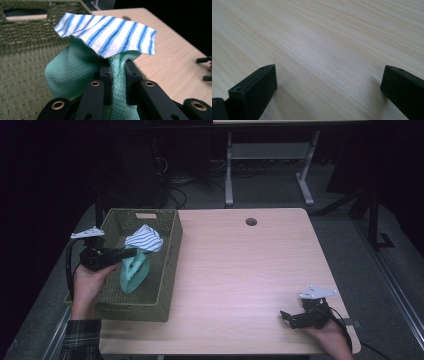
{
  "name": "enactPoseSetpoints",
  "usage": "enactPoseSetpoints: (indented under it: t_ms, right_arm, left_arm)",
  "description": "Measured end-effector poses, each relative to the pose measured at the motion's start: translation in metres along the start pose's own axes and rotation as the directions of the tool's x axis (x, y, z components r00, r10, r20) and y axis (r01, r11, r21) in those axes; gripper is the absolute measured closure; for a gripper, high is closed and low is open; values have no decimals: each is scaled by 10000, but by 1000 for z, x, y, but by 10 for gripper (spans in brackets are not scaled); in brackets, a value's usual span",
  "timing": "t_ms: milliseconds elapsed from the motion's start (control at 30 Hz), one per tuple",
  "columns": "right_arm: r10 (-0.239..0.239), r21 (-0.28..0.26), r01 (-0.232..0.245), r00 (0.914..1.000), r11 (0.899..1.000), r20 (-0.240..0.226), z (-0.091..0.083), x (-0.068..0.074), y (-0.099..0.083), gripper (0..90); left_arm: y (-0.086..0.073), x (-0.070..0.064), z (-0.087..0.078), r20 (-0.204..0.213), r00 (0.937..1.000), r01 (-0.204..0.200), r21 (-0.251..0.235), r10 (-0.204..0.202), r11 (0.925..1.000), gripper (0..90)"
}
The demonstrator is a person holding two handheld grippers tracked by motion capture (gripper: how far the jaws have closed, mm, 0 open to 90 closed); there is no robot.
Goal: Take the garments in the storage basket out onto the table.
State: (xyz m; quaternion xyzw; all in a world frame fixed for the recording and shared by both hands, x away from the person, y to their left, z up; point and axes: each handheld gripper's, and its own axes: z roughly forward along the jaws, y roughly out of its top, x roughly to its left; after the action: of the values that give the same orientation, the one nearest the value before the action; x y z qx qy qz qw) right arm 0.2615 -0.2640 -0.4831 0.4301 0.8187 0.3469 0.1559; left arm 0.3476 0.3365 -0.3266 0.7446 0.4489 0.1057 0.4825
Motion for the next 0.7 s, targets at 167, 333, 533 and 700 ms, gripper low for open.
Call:
enactPoseSetpoints:
  t_ms: [167,333,533,700]
  right_arm:
    - [-29,-1,29,10000,10000,15,0,0,0,1]
    - [-40,-9,40,10000,10000,18,0,0,0,2]
    - [-42,-10,42,10000,10000,18,0,0,0,2]
    - [-50,-5,50,10000,10000,36,0,0,0,2]
  left_arm:
    - [6,-6,-5,370,9993,-74,-371,88,9993,793]
    - [12,-13,-8,703,9974,-116,-650,161,9978,794]
    - [19,-21,-11,989,9944,-290,-889,378,9956,793]
    - [25,-31,-13,1242,9908,-390,-1162,535,9925,793]
